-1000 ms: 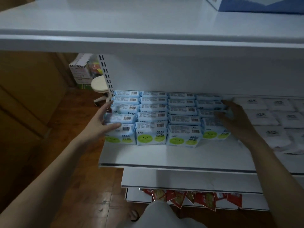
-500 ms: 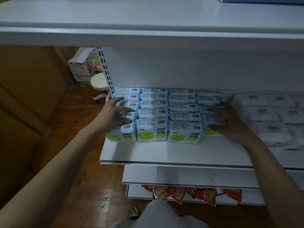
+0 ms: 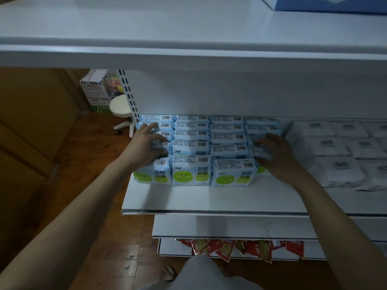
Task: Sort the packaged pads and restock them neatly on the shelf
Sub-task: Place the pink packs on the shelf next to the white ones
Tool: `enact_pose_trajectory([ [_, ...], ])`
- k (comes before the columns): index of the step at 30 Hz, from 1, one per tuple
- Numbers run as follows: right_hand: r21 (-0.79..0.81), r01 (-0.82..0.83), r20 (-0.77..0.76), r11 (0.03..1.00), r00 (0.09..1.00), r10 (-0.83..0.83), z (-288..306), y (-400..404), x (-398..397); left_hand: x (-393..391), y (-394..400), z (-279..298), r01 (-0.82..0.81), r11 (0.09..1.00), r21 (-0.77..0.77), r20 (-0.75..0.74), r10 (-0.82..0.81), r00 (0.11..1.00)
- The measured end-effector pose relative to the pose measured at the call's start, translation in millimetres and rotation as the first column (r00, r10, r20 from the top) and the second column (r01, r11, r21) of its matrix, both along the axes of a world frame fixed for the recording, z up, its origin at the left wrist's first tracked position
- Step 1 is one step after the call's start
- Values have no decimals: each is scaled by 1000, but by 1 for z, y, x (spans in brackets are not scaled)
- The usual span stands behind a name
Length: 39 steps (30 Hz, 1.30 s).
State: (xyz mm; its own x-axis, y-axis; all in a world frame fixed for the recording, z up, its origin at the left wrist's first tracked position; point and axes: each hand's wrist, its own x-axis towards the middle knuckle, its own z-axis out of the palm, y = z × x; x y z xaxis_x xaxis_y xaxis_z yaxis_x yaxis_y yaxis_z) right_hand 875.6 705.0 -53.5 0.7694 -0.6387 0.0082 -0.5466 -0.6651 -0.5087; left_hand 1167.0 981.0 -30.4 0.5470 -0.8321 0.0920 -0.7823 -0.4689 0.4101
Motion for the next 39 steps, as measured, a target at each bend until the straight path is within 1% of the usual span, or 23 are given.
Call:
enact_pose_trajectory([
  [1,-6,2,-43,1000,999,-2,2,-2,-2,0,2,0,-6,1000,9,28,6,1000],
  [3,-79,24,-76,997,997,-30,8,-1,-3,-2,10,-2,-40,999,-11,160,41,986],
  [4,-132,34,-27,991,999,-38,12,2,-1,-5,15,-3,-47,997,-63,233,60,971],
  [5,-176,37,60,984,998,-26,18,6,0,-9,20,-3,-39,990,-135,291,78,954],
  [7,-189,-7,219,982,975,49,28,23,5,-20,28,-4,25,958,-286,336,75,939],
  [8,-163,-56,243,985,966,95,31,34,7,-26,30,-4,80,943,-323,346,39,937],
  [9,-131,-120,234,984,961,149,31,46,9,-30,32,-6,146,936,-319,368,-19,930],
  [10,-126,-193,201,973,955,216,28,57,11,-35,33,-9,218,935,-278,403,-93,911],
  [12,-213,-327,93,921,931,352,13,73,16,-40,32,-19,328,932,-152,447,-231,864],
  [13,-270,-367,46,890,918,393,5,77,20,-40,29,-24,356,928,-110,446,-274,852],
  [14,-312,-381,22,870,913,408,-1,78,23,-38,26,-27,372,923,-100,437,-296,850],
  [16,-352,-358,42,865,917,396,-5,79,33,-33,16,-29,393,909,-143,420,-304,855],
  [18,-373,-341,61,863,919,390,-7,79,41,-24,6,-27,393,906,-157,436,-293,851],
  [21,-355,-379,36,855,908,418,-13,82,49,-18,1,-30,353,930,-107,516,-251,819],
  [23,-345,-396,31,851,901,432,-16,85,55,-18,0,-34,350,935,-63,535,-265,802],
  [27,-344,-394,30,852,902,430,-22,86,66,-20,-7,-35,318,943,99,487,-325,811],
  [29,-349,-393,30,850,903,429,-24,85,67,-22,-7,-36,306,941,147,464,-339,819],
  [33,-372,-400,19,837,899,438,-22,87,68,-20,-5,-40,289,943,167,483,-333,810],
  [39,-449,-365,-39,816,920,390,-22,93,71,-16,-9,-44,287,945,158,509,-327,796],
])
